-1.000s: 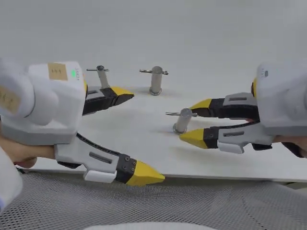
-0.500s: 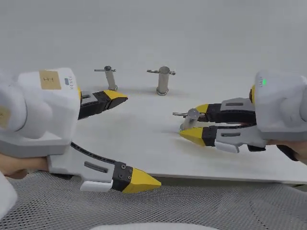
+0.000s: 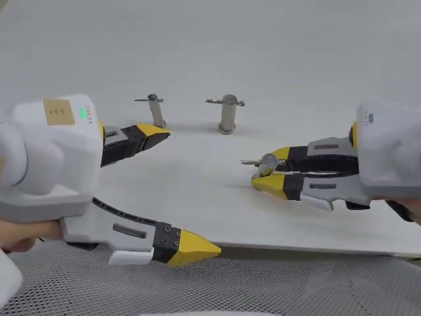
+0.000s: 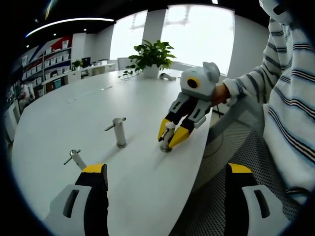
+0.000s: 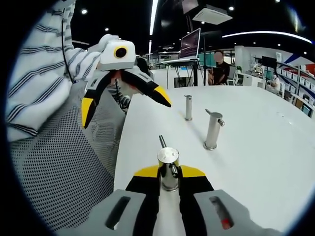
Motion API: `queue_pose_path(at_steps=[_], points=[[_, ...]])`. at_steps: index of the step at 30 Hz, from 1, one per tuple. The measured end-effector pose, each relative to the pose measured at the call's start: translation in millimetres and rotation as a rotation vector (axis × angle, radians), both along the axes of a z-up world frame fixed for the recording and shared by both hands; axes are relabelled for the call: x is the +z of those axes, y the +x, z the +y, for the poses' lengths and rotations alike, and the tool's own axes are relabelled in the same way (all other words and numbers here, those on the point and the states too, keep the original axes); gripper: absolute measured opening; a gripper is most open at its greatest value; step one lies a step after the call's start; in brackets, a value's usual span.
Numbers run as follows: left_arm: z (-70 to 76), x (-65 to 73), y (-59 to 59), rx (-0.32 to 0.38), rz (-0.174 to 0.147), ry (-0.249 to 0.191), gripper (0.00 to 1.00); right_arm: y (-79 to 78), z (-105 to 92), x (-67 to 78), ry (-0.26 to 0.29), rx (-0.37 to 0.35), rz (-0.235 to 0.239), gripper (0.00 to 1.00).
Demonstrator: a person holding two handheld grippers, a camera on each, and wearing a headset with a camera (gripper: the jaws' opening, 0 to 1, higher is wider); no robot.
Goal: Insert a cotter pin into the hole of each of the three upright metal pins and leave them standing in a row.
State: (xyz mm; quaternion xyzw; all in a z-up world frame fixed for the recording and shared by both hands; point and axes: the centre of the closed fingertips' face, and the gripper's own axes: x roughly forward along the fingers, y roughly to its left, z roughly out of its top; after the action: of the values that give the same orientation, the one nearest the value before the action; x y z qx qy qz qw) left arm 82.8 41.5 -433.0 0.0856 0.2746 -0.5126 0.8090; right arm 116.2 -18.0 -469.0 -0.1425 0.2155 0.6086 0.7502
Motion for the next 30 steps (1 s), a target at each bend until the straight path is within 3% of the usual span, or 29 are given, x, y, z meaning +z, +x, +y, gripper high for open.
queue_pose_path(at_steps=[4,6,12,22,24,27,30], points=[[1.5,0.5,1.3,0.010,0.000,0.001,0.99,1.7,0.3,0.6,-0.006,-0.008,-0.010,0.08],[2.0,0.6,1.2,0.012,0.001,0.002,0.99,2.2,1.2,1.4,-0.016,-0.018,0.013,0.08],[4.4,-0.1,0.4,0.020,0.001,0.008,0.99,8.3,1.5,12.1,-0.014,-0.003,-0.028,0.08],[21.4,1.8,5.7,0.089,-0.001,0.011,0.99,50.7,-25.7,32.6,0.011,-0.110,-0.080,0.08],[24.0,2.6,6.0,0.098,-0.001,0.011,0.99,56.8,-32.0,33.5,0.007,-0.120,-0.084,0.08],[31.2,2.9,7.6,0.121,-0.002,0.017,0.99,78.8,-51.9,31.3,0.014,-0.163,-0.075,0.08],[38.0,4.4,10.4,0.151,-0.005,0.016,0.99,87.7,-62.8,28.7,-0.001,-0.176,-0.080,0.08]])
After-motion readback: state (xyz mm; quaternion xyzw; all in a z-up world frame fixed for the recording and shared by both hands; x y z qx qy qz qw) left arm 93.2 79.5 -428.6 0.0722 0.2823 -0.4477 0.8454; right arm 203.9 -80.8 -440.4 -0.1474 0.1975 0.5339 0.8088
